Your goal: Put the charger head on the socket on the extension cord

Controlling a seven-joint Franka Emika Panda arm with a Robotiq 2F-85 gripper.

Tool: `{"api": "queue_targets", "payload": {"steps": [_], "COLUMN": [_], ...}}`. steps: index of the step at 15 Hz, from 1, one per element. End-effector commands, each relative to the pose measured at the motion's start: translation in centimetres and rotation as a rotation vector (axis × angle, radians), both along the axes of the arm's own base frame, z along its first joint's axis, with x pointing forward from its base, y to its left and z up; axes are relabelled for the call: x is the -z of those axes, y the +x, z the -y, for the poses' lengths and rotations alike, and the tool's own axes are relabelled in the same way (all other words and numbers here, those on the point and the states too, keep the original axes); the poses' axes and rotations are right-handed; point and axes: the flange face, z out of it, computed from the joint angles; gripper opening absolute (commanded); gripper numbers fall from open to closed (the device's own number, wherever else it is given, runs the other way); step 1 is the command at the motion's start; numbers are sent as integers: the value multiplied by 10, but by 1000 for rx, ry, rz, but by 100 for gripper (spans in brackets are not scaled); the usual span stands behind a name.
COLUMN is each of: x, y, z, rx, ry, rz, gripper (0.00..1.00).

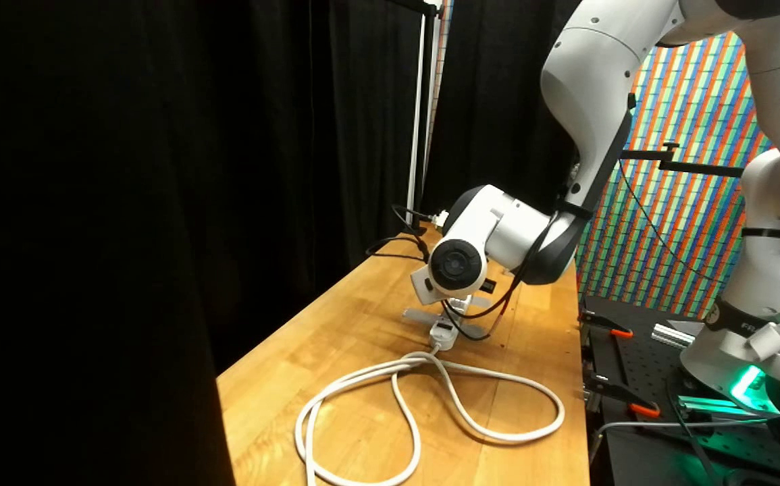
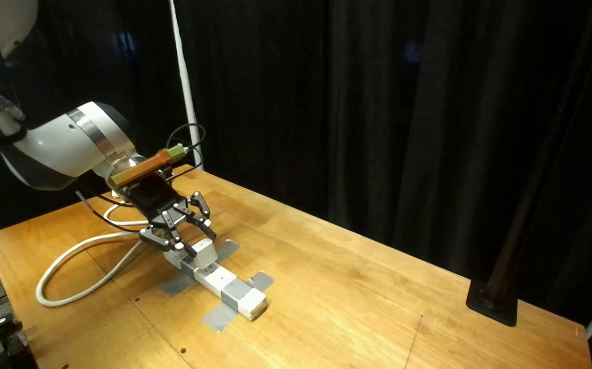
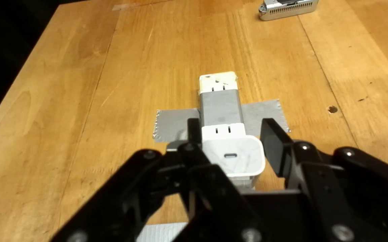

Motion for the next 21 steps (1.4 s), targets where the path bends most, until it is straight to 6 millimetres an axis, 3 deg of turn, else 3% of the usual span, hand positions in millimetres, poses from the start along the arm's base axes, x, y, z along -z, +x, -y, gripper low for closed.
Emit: {"api": "queue_targets", "payload": {"steps": [1,11,13,15,19,21], "x": [0,9,9,6,-14,-31], "y": [2,-1,-1,-2,-1,0], "z": [0,-2,-1,0,3,5], "rx": [-11,-1,5,5,1,-9], "ry": [20,46,51,44,2,-32], "rz": [22,29,31,41,103,160], "gripper": [23,23,72,74,100,100]}}
